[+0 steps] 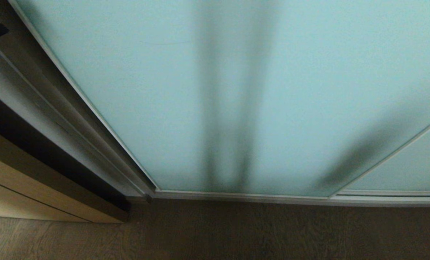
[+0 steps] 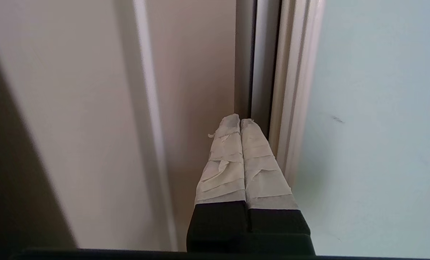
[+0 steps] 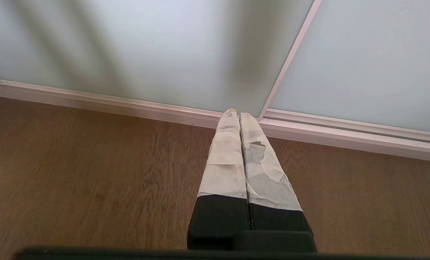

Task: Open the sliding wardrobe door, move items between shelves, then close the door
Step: Open the door

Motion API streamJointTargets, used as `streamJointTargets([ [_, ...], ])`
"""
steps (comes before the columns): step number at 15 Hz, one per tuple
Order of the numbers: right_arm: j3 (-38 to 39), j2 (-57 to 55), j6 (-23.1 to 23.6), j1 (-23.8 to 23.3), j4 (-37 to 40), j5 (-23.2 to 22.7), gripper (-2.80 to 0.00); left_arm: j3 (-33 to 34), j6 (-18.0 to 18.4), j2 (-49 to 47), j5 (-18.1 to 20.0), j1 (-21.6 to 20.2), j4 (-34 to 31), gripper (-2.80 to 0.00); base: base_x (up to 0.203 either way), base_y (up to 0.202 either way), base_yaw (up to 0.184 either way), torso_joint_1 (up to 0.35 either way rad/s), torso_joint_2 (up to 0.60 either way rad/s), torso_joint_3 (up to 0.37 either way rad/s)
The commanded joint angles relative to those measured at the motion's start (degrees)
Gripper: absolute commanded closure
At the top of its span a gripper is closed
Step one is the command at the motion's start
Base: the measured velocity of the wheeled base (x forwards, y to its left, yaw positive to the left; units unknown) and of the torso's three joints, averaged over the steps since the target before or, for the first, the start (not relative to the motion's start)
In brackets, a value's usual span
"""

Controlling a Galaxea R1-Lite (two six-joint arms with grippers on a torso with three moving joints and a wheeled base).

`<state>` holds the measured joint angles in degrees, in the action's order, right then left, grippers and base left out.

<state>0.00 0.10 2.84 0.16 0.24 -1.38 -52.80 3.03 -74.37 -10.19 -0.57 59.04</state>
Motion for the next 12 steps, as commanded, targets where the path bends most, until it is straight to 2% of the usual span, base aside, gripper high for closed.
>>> streamJointTargets([
  [1,0.01,-0.01,0.06,0.02,0.02,-0.03,0.00,-1.82,-0.38,-2.79,-0.09,0.03,0.35,0.00,0.000,0.000,0.000,0.000,0.00,0.000],
  [12,0.00,-0.01,0.06,0.02,0.02,-0.03,0.00,-6.12,-0.39,-9.16,-0.09,2.71,1.95,0.00,0.000,0.000,0.000,0.000,0.00,0.000],
])
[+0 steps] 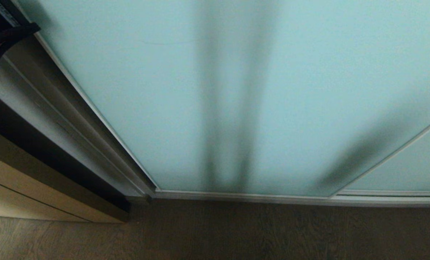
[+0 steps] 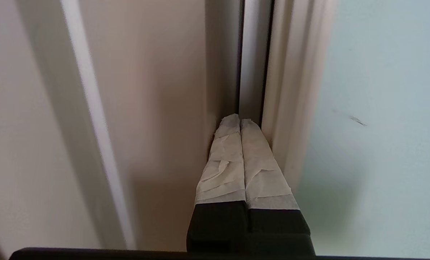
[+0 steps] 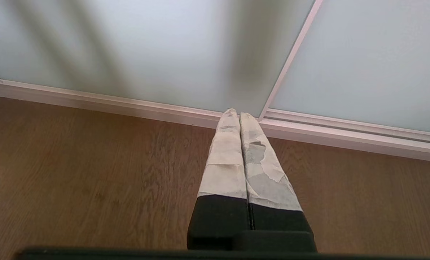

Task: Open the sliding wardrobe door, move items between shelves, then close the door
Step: Open the door

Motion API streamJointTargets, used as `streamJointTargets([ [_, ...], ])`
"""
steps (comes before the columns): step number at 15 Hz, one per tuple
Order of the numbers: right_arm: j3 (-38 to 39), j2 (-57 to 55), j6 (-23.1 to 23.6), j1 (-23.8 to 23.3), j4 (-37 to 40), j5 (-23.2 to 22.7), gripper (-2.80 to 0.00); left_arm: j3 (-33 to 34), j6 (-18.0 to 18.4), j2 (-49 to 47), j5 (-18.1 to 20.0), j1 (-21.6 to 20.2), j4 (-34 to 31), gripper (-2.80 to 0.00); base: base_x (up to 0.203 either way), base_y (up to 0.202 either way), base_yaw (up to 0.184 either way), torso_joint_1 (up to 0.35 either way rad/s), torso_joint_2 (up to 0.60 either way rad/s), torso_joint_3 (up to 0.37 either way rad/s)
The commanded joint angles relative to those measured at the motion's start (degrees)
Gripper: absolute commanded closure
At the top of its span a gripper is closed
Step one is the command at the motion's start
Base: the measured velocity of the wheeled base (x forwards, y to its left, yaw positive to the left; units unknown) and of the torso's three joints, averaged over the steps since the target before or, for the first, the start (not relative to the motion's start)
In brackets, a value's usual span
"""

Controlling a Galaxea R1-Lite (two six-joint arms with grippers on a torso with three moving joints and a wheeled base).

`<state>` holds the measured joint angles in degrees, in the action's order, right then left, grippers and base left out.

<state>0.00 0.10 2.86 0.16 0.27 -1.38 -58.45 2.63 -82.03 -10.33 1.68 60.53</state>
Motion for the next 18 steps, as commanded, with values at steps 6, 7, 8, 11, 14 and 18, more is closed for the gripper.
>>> streamJointTargets([
  [6,0.08,-0.01,0.04,0.02,0.00,-0.03,0.00,-2.80,0.35,-3.21,-0.21,6.74,0.28,0.00,0.000,0.000,0.000,0.000,0.00,0.000],
  [7,0.00,-0.01,0.04,0.02,0.00,-0.03,0.00,-2.81,0.36,-3.39,-0.24,7.61,0.29,0.00,0.000,0.000,0.000,0.000,0.00,0.000],
  [8,0.04,-0.01,0.04,0.02,0.00,-0.03,0.00,-2.81,0.38,-3.65,-0.38,8.84,0.29,0.00,0.000,0.000,0.000,0.000,0.00,0.000],
  [11,0.03,-0.01,0.04,0.02,0.00,-0.03,0.00,-3.45,0.74,-5.49,-0.53,12.04,0.47,0.00,0.000,0.000,0.000,0.000,0.00,0.000],
  [14,0.00,-0.01,0.04,0.02,0.00,-0.03,0.00,-4.80,0.79,-7.88,-0.64,15.30,0.56,0.00,0.000,0.000,0.000,0.000,0.00,0.000],
  [18,0.04,-0.01,0.04,0.02,0.00,-0.03,0.00,-7.26,0.79,-11.50,-0.69,19.44,0.57,0.00,0.000,0.000,0.000,0.000,0.00,0.000],
])
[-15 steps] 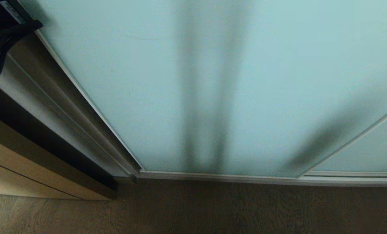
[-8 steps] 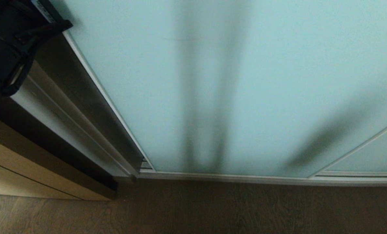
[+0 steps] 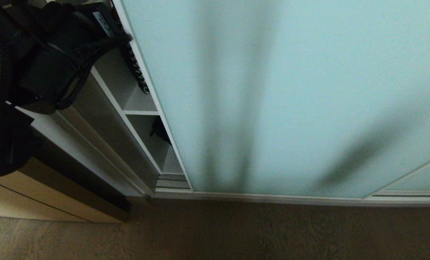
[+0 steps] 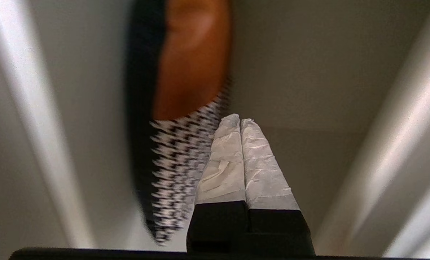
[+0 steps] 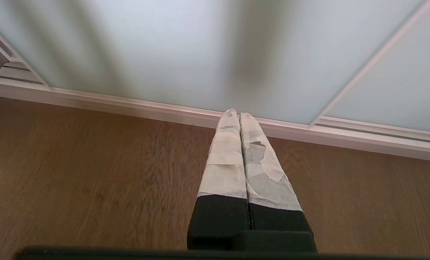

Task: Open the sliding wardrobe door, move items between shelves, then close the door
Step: Open the door

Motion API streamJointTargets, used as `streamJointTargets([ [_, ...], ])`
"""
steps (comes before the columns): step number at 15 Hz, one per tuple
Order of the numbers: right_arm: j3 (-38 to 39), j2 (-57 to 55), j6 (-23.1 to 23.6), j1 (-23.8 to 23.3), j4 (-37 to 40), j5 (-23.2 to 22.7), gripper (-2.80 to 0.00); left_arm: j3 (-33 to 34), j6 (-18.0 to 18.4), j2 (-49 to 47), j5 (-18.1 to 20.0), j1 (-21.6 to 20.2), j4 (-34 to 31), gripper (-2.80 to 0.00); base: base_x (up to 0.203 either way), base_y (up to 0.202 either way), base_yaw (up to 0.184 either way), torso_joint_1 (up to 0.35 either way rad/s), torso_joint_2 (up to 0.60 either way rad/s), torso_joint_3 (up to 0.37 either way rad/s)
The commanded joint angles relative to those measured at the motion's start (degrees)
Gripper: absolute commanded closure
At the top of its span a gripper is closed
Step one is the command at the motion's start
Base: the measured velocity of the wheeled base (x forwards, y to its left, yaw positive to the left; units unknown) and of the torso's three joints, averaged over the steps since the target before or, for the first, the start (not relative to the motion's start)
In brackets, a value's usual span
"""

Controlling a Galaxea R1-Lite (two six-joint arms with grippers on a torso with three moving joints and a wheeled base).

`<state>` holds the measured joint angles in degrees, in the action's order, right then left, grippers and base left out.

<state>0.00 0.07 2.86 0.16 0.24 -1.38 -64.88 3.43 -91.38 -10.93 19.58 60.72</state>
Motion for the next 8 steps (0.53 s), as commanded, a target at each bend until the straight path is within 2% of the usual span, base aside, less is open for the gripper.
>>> streamJointTargets([
  [1,0.06,0.01,0.04,0.02,0.02,-0.03,0.00,-1.34,-0.01,-3.42,0.00,2.38,0.48,0.00,0.000,0.000,0.000,0.000,0.00,0.000],
  [8,0.00,0.01,0.04,0.02,0.02,-0.03,0.00,-12.27,0.85,-14.41,-0.38,10.09,1.59,0.00,0.000,0.000,0.000,0.000,0.00,0.000],
])
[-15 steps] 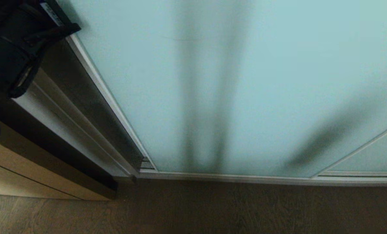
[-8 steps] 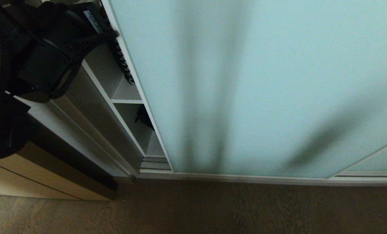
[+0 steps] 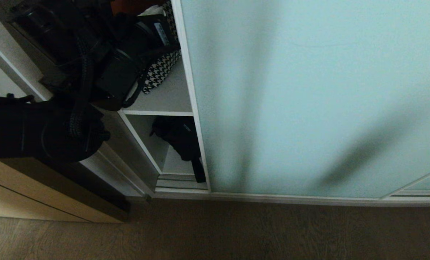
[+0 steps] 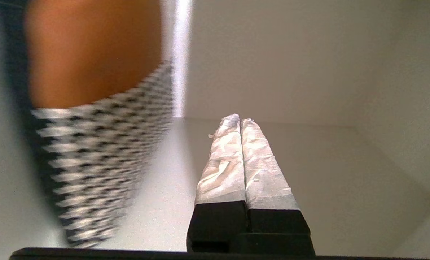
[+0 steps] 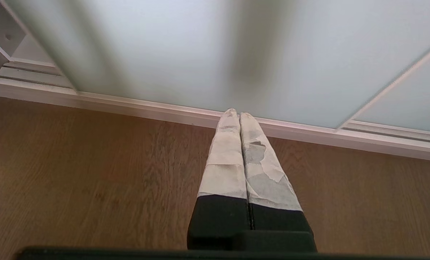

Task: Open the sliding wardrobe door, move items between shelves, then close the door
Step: Open the door

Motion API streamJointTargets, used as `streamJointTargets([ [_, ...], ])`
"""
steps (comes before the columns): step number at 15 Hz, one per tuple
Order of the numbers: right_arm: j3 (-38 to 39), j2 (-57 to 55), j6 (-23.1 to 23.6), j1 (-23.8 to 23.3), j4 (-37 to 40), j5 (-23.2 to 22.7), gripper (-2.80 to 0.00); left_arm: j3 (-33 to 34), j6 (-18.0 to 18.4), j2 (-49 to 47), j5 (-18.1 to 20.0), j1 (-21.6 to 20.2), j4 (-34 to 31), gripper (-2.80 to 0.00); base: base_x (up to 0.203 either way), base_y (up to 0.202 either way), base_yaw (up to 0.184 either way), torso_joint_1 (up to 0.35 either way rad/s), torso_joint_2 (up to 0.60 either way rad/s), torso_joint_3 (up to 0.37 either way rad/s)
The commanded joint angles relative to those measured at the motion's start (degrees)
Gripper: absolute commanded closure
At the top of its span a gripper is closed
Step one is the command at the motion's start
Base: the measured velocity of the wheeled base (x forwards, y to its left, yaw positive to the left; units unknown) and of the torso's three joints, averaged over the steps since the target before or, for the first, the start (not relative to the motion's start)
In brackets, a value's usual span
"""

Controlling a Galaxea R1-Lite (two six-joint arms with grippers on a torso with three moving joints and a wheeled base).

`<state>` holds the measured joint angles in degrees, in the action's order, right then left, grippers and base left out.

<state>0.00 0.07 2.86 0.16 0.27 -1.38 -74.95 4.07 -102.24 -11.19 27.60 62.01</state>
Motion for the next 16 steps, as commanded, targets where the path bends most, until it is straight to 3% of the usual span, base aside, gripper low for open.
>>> streamJointTargets([
  [1,0.00,0.01,0.04,0.02,0.00,-0.03,0.00,-3.30,0.46,-4.77,-0.14,3.19,0.30,0.00,0.000,0.000,0.000,0.000,0.00,0.000],
  [5,0.02,0.01,0.04,0.02,0.00,-0.03,0.00,-8.44,0.84,-10.12,-0.36,8.64,0.30,0.00,0.000,0.000,0.000,0.000,0.00,0.000],
  [8,0.08,0.01,0.04,0.02,0.00,-0.03,0.00,-10.91,0.84,-13.29,-3.12,12.65,0.42,0.00,0.000,0.000,0.000,0.000,0.00,0.000],
  [13,0.06,0.01,0.04,-0.02,0.00,-0.03,0.00,-13.62,1.11,-8.92,-6.31,11.95,-0.09,0.00,0.000,0.000,0.000,0.000,0.00,0.000],
  [16,0.00,0.01,0.04,0.02,0.00,-0.03,0.00,-9.82,2.87,0.21,-8.62,8.54,-2.09,0.00,0.000,0.000,0.000,0.000,0.00,0.000],
])
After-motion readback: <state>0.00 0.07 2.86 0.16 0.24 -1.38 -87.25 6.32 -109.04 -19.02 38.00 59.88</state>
